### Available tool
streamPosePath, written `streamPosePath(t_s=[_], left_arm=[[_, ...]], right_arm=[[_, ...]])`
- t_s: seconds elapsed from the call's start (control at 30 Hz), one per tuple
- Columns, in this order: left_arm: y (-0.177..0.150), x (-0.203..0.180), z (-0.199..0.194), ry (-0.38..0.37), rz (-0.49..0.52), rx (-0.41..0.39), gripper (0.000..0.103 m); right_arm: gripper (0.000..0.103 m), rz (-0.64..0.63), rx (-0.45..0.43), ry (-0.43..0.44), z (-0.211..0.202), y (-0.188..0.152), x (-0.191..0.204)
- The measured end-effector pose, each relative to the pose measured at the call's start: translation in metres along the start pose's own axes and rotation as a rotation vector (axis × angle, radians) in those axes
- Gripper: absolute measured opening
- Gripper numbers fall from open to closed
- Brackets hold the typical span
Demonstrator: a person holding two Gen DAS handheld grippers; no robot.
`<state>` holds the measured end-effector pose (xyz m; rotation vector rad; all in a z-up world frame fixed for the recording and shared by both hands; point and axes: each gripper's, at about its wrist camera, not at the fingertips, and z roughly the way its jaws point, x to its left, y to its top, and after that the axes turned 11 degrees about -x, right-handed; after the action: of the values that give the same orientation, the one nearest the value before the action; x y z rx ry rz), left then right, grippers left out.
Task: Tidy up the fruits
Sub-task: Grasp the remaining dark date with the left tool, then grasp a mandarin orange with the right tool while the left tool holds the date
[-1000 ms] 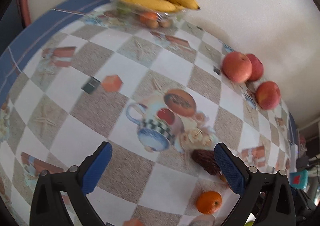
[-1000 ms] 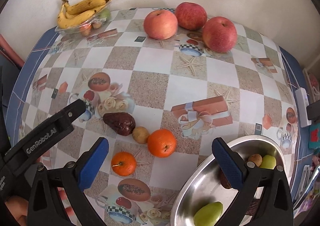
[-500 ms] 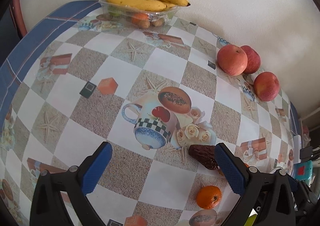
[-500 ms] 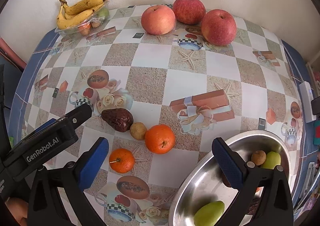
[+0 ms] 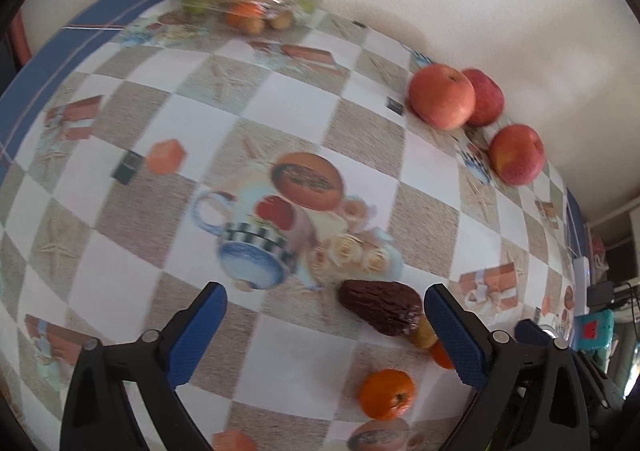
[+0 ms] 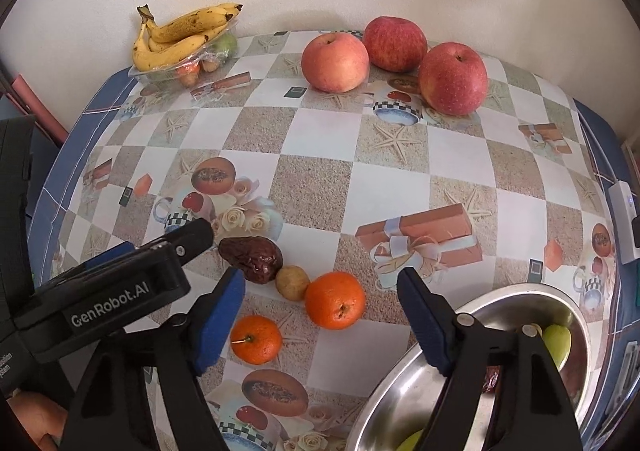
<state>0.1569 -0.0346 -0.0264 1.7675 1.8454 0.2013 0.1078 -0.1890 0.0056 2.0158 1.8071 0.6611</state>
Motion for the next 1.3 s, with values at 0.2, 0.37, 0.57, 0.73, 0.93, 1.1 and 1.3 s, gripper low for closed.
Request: streamPosePath(t_s=[0.2, 0.37, 0.57, 0.73, 0.93, 1.1, 1.3], left_arm=[[-0.012, -0.017, 0.02, -0.012, 0.051, 0.051, 0.089], [-0.015, -0.023, 0.021, -0.028, 0.081, 0.04, 0.079], [-0.014, -0.025, 0.022, -0.043, 0.081, 0.046, 0.06], [-0.013, -0.022, 0.021, -0.045, 0.06, 0.047, 0.06], [-0.01, -0.007, 0.016, -0.013, 0.013, 0.038, 0.06], [-0.009, -0.003, 0.015, -0.006, 0.005, 0.035, 0.06], [-0.008, -0.003, 0.014, 0.0, 0.011, 0.036, 0.06]], right_arm=[[0.056, 0.019, 0.041, -0.012, 0.012, -0.009, -0.01], [0.047, 0.048, 0.082, -0.001, 0.027, -0.019, -0.017], [0.043, 0.052, 0.096, 0.026, 0.031, -0.022, -0.013], [0.04, 0.064, 0.104, 0.043, 0.032, -0.021, -0.011], [0.04, 0.089, 0.096, 0.055, 0.032, -0.022, -0.014], [0.04, 0.081, 0.091, 0.05, 0.032, -0.023, -0.012], [0.04, 0.078, 0.084, 0.048, 0.034, -0.023, -0.011]])
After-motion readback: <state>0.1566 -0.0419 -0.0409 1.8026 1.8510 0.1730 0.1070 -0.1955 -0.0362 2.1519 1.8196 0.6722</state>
